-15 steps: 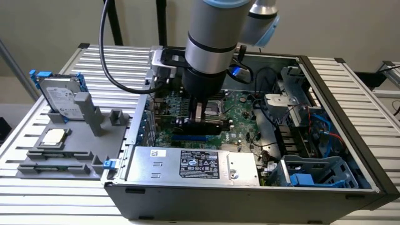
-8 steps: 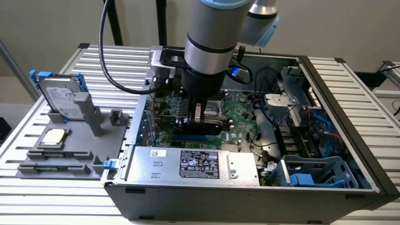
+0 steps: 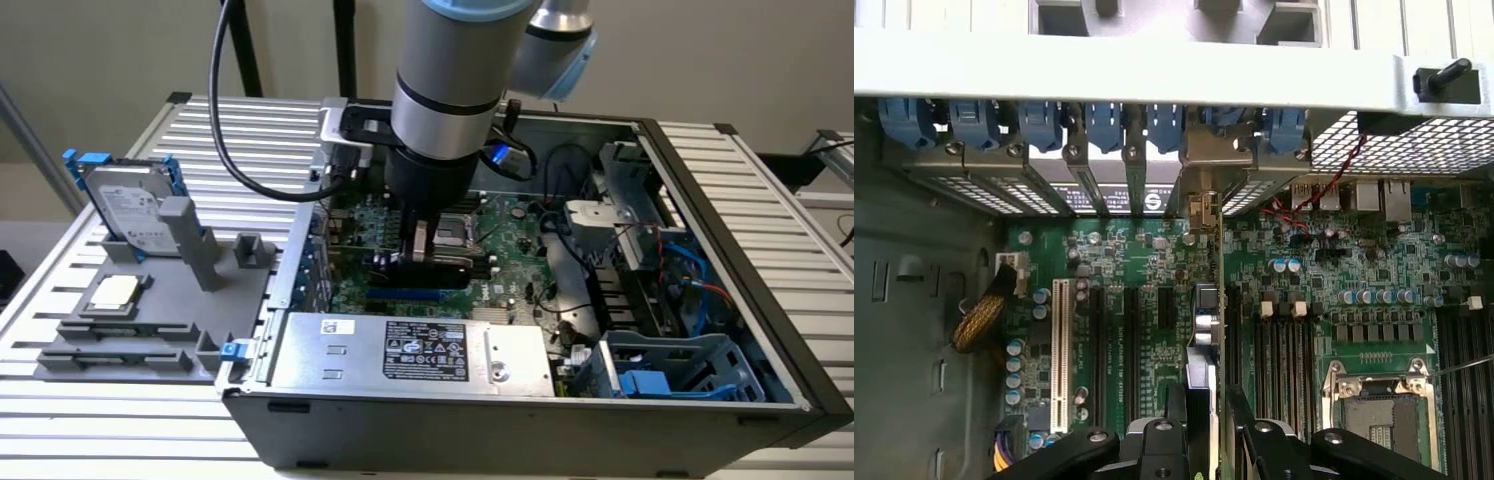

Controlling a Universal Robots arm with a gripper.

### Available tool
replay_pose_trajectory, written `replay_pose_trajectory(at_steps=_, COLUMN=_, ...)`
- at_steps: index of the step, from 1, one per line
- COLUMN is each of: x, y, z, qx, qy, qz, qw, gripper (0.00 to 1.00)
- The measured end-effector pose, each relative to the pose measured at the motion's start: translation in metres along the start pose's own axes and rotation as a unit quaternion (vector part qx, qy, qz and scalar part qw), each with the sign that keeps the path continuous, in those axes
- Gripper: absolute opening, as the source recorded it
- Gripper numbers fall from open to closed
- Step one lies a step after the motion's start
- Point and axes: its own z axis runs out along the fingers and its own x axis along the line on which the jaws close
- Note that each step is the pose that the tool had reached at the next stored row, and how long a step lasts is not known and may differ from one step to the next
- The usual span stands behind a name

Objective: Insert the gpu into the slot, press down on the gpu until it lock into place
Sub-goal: 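Insert the gpu into the slot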

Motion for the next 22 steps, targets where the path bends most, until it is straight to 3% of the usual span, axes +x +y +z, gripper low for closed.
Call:
replay_pose_trajectory(at_steps=8, x=0.0, y=0.0, z=0.001, qx=0.0001, qy=0.0001, qz=0.0, qw=1.0, gripper=0.26)
replay_pose_trajectory(at_steps=16, x=0.0004, y=-0.0004, z=0.0048, qx=0.0003, qy=0.0059, qz=0.0, qw=1.0, gripper=0.26)
replay_pose_trajectory(at_steps=22, x=0.0002, y=-0.0005, z=0.0062, qx=0.0003, qy=0.0071, qz=0.001, qw=1.0, gripper=0.26)
